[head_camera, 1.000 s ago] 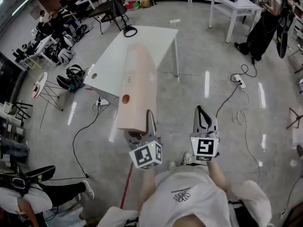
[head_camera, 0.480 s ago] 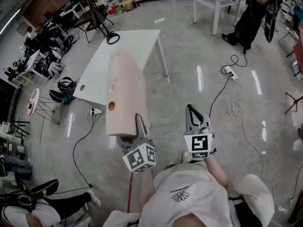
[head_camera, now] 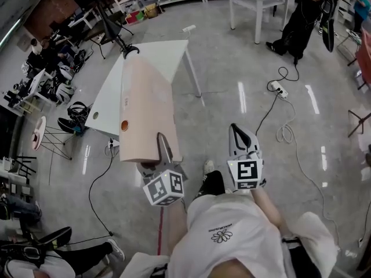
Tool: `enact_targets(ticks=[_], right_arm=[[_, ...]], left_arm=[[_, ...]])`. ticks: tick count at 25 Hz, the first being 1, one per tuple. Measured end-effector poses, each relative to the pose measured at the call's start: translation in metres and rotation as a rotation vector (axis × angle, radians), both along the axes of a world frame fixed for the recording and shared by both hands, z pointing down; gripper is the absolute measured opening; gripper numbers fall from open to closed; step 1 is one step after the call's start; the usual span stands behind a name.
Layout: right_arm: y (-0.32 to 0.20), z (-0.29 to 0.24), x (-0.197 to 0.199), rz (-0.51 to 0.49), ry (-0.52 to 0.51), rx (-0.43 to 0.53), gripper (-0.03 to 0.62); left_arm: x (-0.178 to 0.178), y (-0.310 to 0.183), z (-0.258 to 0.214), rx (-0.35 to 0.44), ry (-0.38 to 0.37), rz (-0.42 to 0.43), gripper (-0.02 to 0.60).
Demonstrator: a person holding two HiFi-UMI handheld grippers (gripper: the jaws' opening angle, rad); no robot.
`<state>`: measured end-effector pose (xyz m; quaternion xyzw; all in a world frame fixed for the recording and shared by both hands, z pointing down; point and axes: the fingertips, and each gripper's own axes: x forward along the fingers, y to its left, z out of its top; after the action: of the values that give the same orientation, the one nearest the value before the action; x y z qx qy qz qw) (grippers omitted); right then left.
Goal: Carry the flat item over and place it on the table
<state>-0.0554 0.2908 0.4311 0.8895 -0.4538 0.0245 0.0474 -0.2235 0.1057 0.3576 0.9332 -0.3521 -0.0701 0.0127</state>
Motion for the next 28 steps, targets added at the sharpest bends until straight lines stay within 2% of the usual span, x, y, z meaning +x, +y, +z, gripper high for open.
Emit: enact_targets(ticks=[5,13,18,22,28], right_arm=[[-0.03,0.008,0.044,0.017,-0.009,0.0,0.012],[-0.095,0.019,0.157,0.074,0.012,-0.067,0.012],[-0.162,0.023,0.218,0.033,0.02,-0.103,0.012],[-0.227,0.003,0.262,-0.001,0.054,-0.114,0.012],[-0.308,-0.015,0.311,-0.061,0.1,-0.116,0.012]], left_arm=[[0.044,-0.045,0.006,-0.001,0.048,0.011,0.296],[0.16,-0.134,0.008,-0.023,0.092,0.022,0.296],[0.231,-0.188,0.013,-0.018,0.073,0.042,0.296],[0.285,-0.236,0.004,-0.013,0.066,0.063,0.296],[0.339,-0.294,-0.009,0.013,0.073,0.057,0.296]])
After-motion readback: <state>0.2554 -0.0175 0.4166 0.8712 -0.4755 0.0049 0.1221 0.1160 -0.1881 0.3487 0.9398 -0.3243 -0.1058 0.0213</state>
